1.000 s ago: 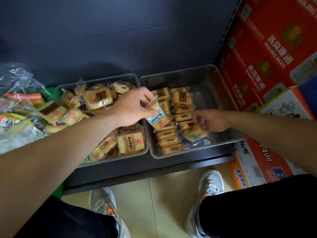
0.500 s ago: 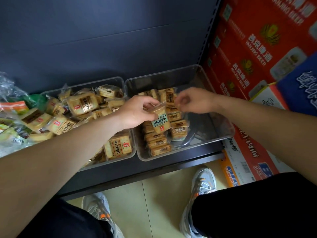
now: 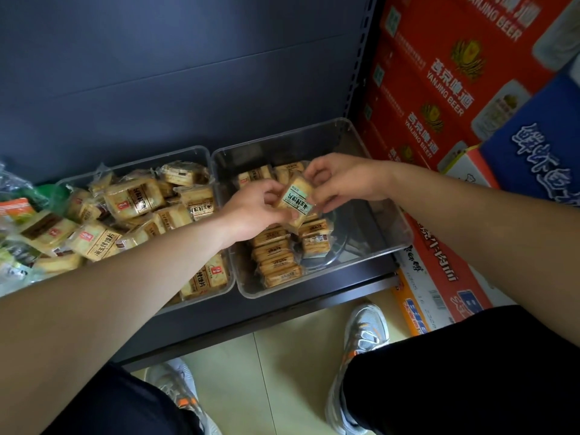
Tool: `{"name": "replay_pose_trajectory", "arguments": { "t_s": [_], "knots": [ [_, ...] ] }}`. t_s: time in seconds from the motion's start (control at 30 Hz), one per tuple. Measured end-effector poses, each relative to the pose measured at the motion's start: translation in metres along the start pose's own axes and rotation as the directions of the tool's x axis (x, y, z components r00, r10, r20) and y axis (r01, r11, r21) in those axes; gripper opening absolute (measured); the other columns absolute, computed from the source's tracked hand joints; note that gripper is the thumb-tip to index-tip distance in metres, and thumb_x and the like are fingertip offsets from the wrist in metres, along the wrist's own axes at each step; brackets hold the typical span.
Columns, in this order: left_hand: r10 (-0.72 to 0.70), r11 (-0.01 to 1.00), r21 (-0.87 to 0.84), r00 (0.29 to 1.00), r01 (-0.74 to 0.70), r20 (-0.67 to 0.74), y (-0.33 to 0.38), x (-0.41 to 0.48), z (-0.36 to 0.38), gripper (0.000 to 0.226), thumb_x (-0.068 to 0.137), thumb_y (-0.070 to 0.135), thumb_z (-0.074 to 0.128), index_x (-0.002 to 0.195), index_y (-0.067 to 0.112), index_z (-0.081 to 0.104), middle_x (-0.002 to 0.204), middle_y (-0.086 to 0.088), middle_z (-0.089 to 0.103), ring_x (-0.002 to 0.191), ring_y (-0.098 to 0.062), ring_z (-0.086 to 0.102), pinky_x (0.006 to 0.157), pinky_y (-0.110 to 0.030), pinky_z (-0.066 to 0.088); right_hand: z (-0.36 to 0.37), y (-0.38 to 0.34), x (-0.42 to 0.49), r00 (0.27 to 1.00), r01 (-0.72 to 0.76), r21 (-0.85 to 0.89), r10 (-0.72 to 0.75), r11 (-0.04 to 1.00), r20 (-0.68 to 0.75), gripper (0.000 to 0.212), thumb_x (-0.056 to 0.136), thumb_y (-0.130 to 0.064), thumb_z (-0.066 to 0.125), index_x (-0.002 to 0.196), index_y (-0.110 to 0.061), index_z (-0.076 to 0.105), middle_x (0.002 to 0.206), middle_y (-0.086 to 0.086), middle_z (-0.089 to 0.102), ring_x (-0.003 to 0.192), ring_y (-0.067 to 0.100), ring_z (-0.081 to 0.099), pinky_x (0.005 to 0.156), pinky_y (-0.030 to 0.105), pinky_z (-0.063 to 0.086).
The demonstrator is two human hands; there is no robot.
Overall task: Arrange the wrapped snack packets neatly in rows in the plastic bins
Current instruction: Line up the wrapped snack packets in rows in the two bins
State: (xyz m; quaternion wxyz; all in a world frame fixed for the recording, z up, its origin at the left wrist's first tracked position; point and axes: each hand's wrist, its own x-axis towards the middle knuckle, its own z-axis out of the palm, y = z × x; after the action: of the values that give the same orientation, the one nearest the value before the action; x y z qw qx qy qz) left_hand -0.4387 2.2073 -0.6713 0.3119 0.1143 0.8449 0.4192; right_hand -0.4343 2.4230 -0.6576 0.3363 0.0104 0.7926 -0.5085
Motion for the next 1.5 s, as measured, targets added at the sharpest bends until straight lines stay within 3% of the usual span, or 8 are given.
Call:
{"name": "replay_pose_trajectory", "arguments": {
  "t_s": [0.1, 0.27, 0.53, 0.83, 1.0, 1.23, 1.4, 1.5],
  "knots": [
    [0.011, 0.999, 0.033, 1.0, -0.011, 0.015, 0.002, 0.005, 0.003, 0.045, 0.082, 0.033, 0.083, 0.123, 0.03, 0.064, 0.109, 0.014, 0.07, 0.101, 0.002, 0.063, 0.083, -0.016, 0.045, -0.002, -0.001, -0.004, 0.997, 0.033, -0.172, -0.043, 0.984, -0.056, 0.041, 0.089, -0.025, 0.078, 0.126, -0.03, 0.059, 0.111, 0.001, 0.073, 0.1, 0.016, 0.07, 0.087, 0.032, 0.056],
    [0.022, 0.999, 0.038, 0.999, -0.024, 0.033, 0.002, 0.013, 0.008, 0.04, 0.079, 0.033, 0.086, 0.115, 0.031, 0.068, 0.102, 0.011, 0.074, 0.097, -0.004, 0.068, 0.087, -0.022, 0.05, -0.01, -0.004, -0.009, 0.999, -0.012, -0.291, 0.0, 0.957, -0.042, 0.028, 0.09, -0.02, 0.076, 0.115, -0.017, 0.064, 0.099, 0.006, 0.073, 0.069, 0.008, 0.066, 0.066, 0.025, 0.054],
    [0.101, 0.982, 0.156, 0.993, -0.109, 0.057, -0.009, 0.022, 0.009, 0.015, 0.092, 0.022, 0.073, 0.105, 0.03, 0.071, 0.098, 0.012, 0.073, 0.094, 0.001, 0.067, 0.084, -0.019, 0.049, -0.02, 0.01, -0.016, 0.979, -0.205, -0.224, 0.202, 0.953, -0.038, 0.02, 0.094, -0.016, 0.071, 0.111, -0.02, 0.061, 0.107, 0.003, 0.073, 0.099, 0.018, 0.071, 0.08, 0.043, 0.063],
    [0.18, 0.797, 0.535, 0.955, -0.281, 0.235, -0.03, 0.04, 0.056, 0.063, 0.079, 0.043, 0.083, 0.134, 0.03, 0.056, 0.122, 0.01, 0.064, 0.107, -0.011, 0.06, 0.089, -0.03, 0.05, -0.022, 0.028, -0.014, 0.952, -0.306, -0.346, 0.295, 0.887, -0.085, 0.055, 0.081, 0.005, 0.078, 0.129, -0.006, 0.053, 0.104, 0.009, 0.065, 0.091, 0.024, 0.071, 0.069, 0.031, 0.063],
    [0.284, 0.639, 0.644, 0.908, -0.419, 0.309, -0.04, 0.048, 0.069, 0.066, 0.089, 0.035, 0.074, 0.147, 0.036, 0.042, 0.138, 0.002, 0.059, 0.123, -0.021, 0.054, 0.099, -0.042, 0.048, -0.026, 0.033, -0.011, 0.951, -0.31, -0.341, 0.289, 0.887, -0.113, 0.055, 0.082, 0.002, 0.078, 0.13, -0.007, 0.053, 0.098, 0.005, 0.064, 0.093, 0.024, 0.071, 0.067, 0.027, 0.062],
    [0.172, 0.964, 0.16, 0.958, -0.211, 0.229, -0.044, 0.047, 0.058, 0.062, 0.096, 0.017, 0.067, 0.148, 0.041, 0.042, 0.136, 0.006, 0.058, 0.12, -0.011, 0.059, 0.099, -0.03, 0.051, -0.03, 0.043, -0.011, 0.953, -0.299, -0.406, 0.295, 0.863, -0.073, 0.04, 0.082, 0.0, 0.079, 0.113, -0.013, 0.058, 0.118, 0.01, 0.062, 0.094, 0.024, 0.067, 0.065, 0.026, 0.059],
    [0.14, 0.984, 0.085, 0.975, -0.156, 0.171, -0.039, 0.044, 0.048, 0.058, 0.091, 0.015, 0.073, 0.138, 0.034, 0.045, 0.112, 0.003, 0.064, 0.096, -0.014, 0.067, 0.08, -0.029, 0.059, -0.032, 0.043, -0.01, 0.953, -0.301, -0.395, 0.284, 0.868, -0.103, 0.042, 0.084, -0.002, 0.078, 0.118, -0.014, 0.057, 0.118, 0.011, 0.063, 0.088, 0.02, 0.067, 0.063, 0.024, 0.058],
    [0.146, 0.975, 0.159, 0.985, -0.158, 0.087, -0.034, 0.048, 0.053, 0.047, 0.085, 0.017, 0.079, 0.119, 0.028, 0.049, 0.102, 0.003, 0.059, 0.085, -0.011, 0.06, 0.069, -0.024, 0.05, -0.035, 0.042, -0.011, 0.954, -0.298, -0.397, 0.282, 0.868, -0.1, 0.042, 0.084, -0.003, 0.079, 0.118, -0.015, 0.057, 0.118, 0.009, 0.062, 0.091, 0.021, 0.067, 0.066, 0.026, 0.058]
  ]
}}
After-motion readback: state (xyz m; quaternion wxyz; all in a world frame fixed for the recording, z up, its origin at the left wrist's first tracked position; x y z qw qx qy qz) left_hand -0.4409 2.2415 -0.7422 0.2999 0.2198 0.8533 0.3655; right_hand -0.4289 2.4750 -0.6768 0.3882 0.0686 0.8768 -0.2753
